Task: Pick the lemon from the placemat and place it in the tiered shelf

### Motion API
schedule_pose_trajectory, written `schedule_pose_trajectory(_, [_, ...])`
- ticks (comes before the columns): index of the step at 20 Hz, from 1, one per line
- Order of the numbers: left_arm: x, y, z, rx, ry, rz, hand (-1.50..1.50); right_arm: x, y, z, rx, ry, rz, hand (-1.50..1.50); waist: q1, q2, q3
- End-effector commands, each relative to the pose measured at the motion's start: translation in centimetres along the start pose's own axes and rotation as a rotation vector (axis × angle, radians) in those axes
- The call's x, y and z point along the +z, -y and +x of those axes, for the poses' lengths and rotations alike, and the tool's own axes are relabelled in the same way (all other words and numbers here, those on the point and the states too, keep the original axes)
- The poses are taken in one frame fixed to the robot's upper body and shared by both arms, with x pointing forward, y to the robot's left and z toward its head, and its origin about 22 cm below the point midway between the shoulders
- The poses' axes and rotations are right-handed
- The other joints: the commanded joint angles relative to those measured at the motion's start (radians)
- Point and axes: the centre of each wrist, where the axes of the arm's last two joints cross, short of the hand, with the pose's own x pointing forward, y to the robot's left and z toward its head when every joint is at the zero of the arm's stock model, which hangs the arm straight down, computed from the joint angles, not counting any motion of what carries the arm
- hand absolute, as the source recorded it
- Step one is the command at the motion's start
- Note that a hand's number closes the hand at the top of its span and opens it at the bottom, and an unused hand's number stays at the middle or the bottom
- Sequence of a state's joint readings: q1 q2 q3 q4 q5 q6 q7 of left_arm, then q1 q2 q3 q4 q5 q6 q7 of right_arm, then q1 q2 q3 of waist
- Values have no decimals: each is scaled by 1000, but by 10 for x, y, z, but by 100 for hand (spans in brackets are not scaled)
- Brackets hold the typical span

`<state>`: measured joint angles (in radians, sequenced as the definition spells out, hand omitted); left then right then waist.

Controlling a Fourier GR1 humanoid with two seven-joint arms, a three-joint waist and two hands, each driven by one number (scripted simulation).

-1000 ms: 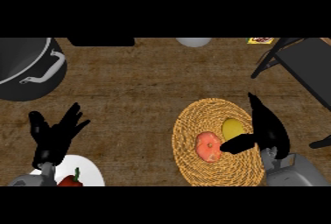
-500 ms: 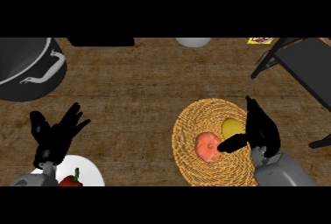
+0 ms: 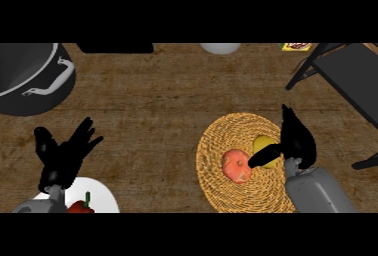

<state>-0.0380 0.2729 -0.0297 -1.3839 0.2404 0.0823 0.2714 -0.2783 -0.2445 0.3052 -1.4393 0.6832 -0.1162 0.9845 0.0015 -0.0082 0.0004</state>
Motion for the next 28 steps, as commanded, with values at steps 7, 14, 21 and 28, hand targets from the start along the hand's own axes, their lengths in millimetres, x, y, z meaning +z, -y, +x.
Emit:
schedule_pose_trajectory(7, [11,4,-16,-1,-29,-16,0,-13,-21,-8,167,118,195,150,7,8,0])
schedule_pose_trajectory(14, [-12,0,-3,2,-28,-1,0,14,-36,14,70,204,125,150,-2,8,0])
schedule_pose_trajectory(21, [-9,3,-4,-13,-11,-29,0,-43,10,80,-235,-246,-84,150,36,23,-1])
schedule_pose_trajectory(28, [0,3,-14,-21,-44,-6,0,-18,56,150,-292,-127,-426,150,19,6,-2])
